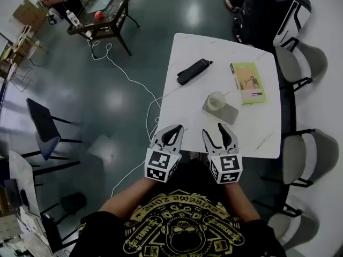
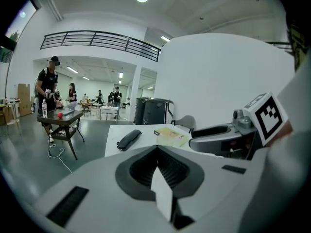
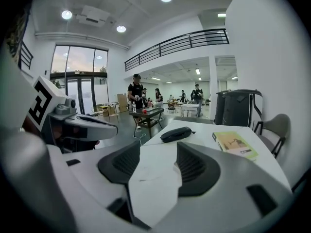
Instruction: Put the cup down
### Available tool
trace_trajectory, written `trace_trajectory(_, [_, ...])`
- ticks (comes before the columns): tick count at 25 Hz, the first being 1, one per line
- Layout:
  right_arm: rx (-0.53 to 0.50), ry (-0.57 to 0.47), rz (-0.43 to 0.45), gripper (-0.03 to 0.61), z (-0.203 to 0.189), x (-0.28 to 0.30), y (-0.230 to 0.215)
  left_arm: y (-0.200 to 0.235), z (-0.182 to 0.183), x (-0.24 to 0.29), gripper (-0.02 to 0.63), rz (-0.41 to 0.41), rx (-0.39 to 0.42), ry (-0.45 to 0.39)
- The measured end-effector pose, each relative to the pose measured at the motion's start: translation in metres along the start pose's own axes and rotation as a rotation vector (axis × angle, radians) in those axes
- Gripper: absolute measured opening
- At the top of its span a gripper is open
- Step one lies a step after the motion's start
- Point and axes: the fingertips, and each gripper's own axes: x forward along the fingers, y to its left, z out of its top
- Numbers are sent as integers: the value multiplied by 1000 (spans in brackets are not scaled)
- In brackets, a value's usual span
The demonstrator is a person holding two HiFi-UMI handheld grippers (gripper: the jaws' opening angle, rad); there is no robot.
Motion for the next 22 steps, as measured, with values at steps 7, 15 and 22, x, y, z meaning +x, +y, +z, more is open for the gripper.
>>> trace_trajectory(7, [4, 7, -32, 7, -2, -29, 24, -7, -6, -29, 6, -22, 46, -7])
trace_trajectory(15, [45, 16, -58, 6, -5, -60, 52, -20, -16, -57, 6, -78, 49, -9])
trace_trajectory(22, [42, 53, -89, 6, -13, -88, 67, -47, -25, -76, 6, -164, 35, -16])
